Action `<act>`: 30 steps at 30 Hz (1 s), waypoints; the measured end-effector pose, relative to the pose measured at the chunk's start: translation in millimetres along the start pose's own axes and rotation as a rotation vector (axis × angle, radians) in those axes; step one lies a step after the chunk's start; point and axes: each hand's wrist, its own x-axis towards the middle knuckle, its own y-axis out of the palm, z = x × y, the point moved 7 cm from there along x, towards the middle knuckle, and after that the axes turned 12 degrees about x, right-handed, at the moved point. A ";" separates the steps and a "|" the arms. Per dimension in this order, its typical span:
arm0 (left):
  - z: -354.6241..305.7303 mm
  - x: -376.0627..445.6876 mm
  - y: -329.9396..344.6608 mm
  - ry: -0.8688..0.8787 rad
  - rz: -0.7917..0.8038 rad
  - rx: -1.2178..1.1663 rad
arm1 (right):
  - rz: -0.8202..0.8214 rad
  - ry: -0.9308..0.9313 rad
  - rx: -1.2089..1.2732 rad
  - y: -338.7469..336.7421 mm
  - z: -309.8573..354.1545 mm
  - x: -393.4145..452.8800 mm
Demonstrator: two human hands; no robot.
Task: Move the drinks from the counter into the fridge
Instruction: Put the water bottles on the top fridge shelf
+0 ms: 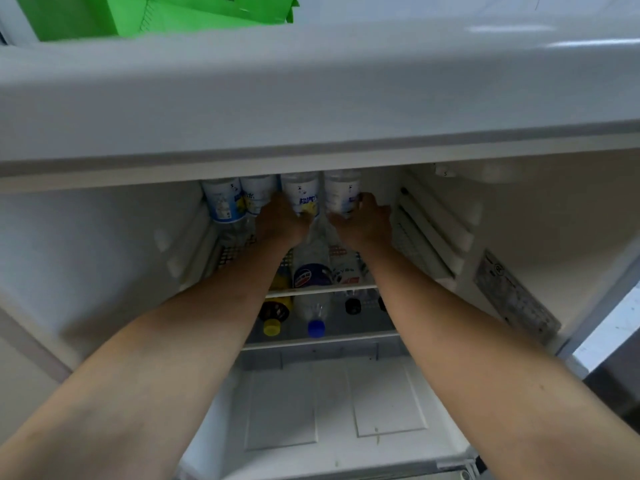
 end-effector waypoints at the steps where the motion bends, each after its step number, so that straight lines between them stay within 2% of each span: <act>1: -1.2 2.4 0.9 -0.014 -0.013 -0.008 | -0.009 0.007 0.029 1.7 -2.1 -1.7; 9: -6.9 27.8 15.0 -0.045 -0.089 -0.066 | 0.033 0.027 0.123 24.3 5.5 26.1; 14: -13.0 50.5 25.5 -0.107 -0.018 -0.026 | 0.065 0.092 0.079 39.4 3.8 50.7; 18: -11.8 53.8 39.5 -0.188 0.096 0.003 | 0.161 0.049 0.016 49.2 3.4 57.6; 21: -18.5 50.4 54.4 -0.129 0.165 -0.162 | 0.233 0.045 0.023 51.5 8.0 58.6; 23: -21.9 46.8 57.5 -0.086 0.204 -0.186 | 0.262 0.022 0.026 49.7 9.8 57.1; 30: -24.2 25.9 48.4 -0.010 0.203 -0.250 | 0.206 -0.035 0.148 36.0 5.8 34.3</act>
